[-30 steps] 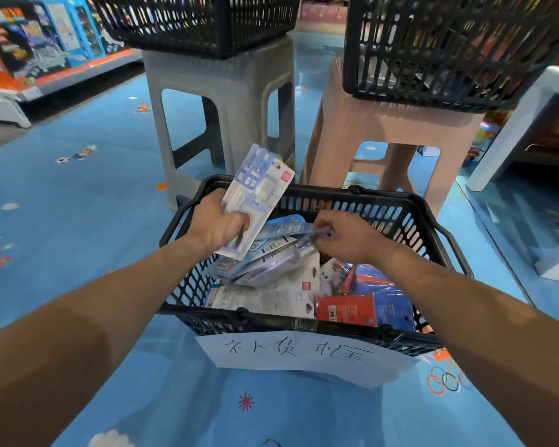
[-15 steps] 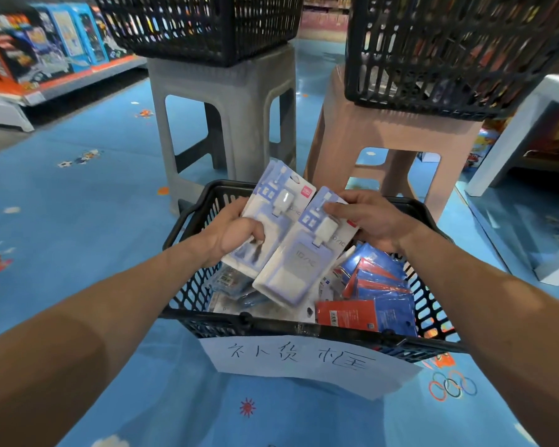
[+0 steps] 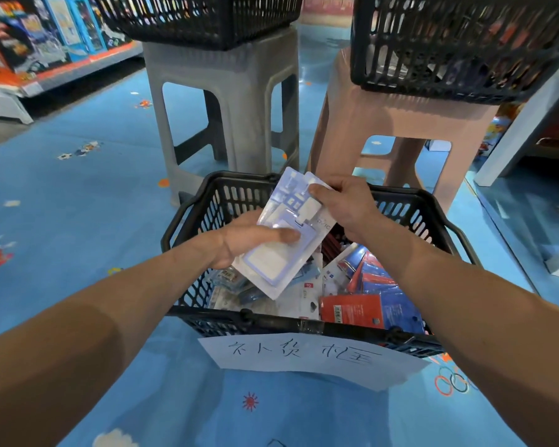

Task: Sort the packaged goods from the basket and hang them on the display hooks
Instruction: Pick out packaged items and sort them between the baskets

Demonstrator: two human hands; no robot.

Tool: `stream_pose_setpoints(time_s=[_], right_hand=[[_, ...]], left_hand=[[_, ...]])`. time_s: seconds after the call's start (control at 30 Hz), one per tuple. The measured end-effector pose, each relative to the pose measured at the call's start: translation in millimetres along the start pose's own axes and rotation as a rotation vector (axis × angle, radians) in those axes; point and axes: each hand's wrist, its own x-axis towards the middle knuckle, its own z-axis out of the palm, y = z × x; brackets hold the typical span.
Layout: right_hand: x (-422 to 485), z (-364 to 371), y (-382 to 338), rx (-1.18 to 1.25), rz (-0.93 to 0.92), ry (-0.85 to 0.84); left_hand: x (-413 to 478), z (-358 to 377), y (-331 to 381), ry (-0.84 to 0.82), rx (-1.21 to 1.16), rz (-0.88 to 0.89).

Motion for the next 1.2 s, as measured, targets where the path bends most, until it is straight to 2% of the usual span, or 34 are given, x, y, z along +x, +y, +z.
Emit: stream_pose_setpoints(time_s=[0.13,0.2,0.27,0.33,0.4,0.53,0.7,0.77,0.87,1.1,1.2], right_hand=[[-0.9,5.4,13.3,-0.203,-0.040,0.217],[-3.2,-0.5,23.0,-0.389,0.108,0.248],[-9.5,-7.5,37.9,-0.498,0.368,0.060],[-21.4,-9.2,52.7,-0.468,0.590,-0.196],[-29.3,-5.8,65.5,-0.397,0.693,-0.340],[-32.7,6.3,76.9,-0.304,0.700,-0.429],[-42.2,20.5,75.3,-0.569,0.622,-0.521],[-43.5,24.2,73.5,-0.595,0.590,-0.466],[-42.5,23.2,67.5,-0.393,0.607,-0.386],[-46.4,15.4,38.2,-0.171,0.655,-0.327],[-40.1,6.1,26.1,-0.183,0.516,-0.221]], left_hand=[[12.6,-3.8,-9.9,0.127,0.070,0.043],[17.4,-9.3,-14.4,0.199,0.063,0.067],[21.2,-17.0,-20.8,0.248,0.039,0.073],[20.9,-22.0,-25.9,0.254,0.024,0.072],[21.0,-25.8,-30.9,0.234,0.036,0.073],[24.3,-28.1,-35.7,0.242,0.034,0.068],[28.6,-25.1,-35.1,0.286,0.057,0.067],[28.7,-24.6,-34.2,0.294,0.073,0.066],[26.3,-24.9,-30.5,0.312,0.074,0.071],[12.8,-28.8,-18.7,0.406,0.085,0.121],[9.8,-31.8,-15.4,0.452,0.121,0.135]])
